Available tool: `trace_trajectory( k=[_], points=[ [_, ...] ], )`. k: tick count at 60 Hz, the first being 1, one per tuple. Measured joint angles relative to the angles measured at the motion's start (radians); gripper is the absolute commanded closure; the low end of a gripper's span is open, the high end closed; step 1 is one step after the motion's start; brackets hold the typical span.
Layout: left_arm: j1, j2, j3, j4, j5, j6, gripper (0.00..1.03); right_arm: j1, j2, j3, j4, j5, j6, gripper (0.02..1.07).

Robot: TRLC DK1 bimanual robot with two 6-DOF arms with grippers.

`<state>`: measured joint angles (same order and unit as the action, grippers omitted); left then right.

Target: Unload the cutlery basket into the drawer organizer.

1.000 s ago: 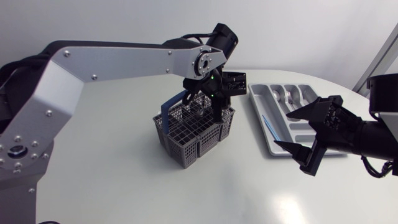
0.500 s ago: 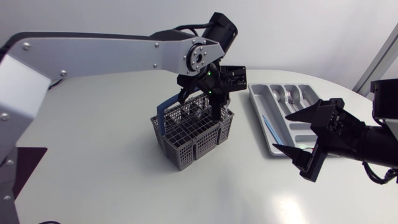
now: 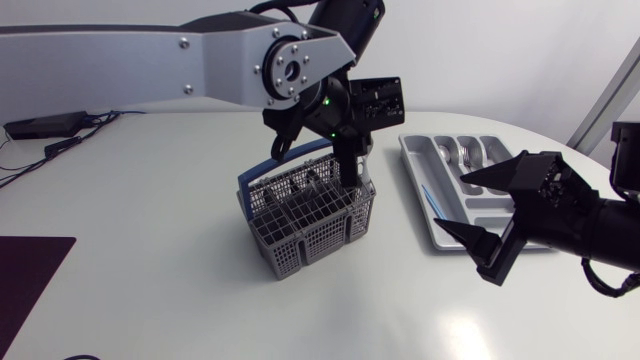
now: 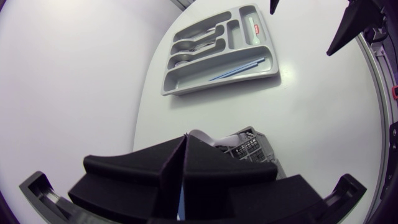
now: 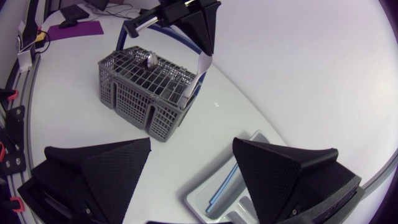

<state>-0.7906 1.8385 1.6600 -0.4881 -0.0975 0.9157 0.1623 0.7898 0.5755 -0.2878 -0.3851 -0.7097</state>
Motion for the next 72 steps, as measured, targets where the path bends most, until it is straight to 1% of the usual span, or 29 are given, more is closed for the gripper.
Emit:
trace_trajectory(
  k=[10, 15, 32, 39, 47, 54, 65, 72],
  points=[
    [-0.018, -0.033, -0.056, 0.048, -0.032, -0.004, 0.87, 0.039, 0.002, 0.0, 0.037, 0.028, 0.062, 0.12],
    [-0.029, -0.042, -0.09, 0.091, -0.057, -0.007, 0.87, 0.061, 0.013, 0.0, 0.052, 0.042, 0.08, 0.12],
    [-0.1, -0.085, -0.286, 0.341, -0.219, -0.006, 0.87, 0.072, 0.045, -0.004, 0.083, 0.049, 0.09, 0.12],
    [-0.124, -0.097, -0.338, 0.418, -0.282, 0.001, 0.87, 0.072, 0.048, -0.006, 0.083, 0.05, 0.09, 0.12],
    [-0.14, -0.099, -0.369, 0.472, -0.332, 0.022, 0.87, 0.072, 0.048, -0.012, 0.087, 0.05, 0.09, 0.12],
    [-0.149, -0.101, -0.404, 0.53, -0.357, 0.045, 0.87, 0.072, 0.048, -0.023, 0.09, 0.05, 0.091, 0.12],
    [-0.153, -0.103, -0.431, 0.566, -0.364, 0.054, 0.87, 0.076, 0.05, -0.034, 0.103, 0.05, 0.098, 0.12],
    [-0.153, -0.105, -0.433, 0.568, -0.364, 0.054, 0.87, 0.086, 0.063, -0.04, 0.107, 0.049, 0.1, 0.12]
  ],
)
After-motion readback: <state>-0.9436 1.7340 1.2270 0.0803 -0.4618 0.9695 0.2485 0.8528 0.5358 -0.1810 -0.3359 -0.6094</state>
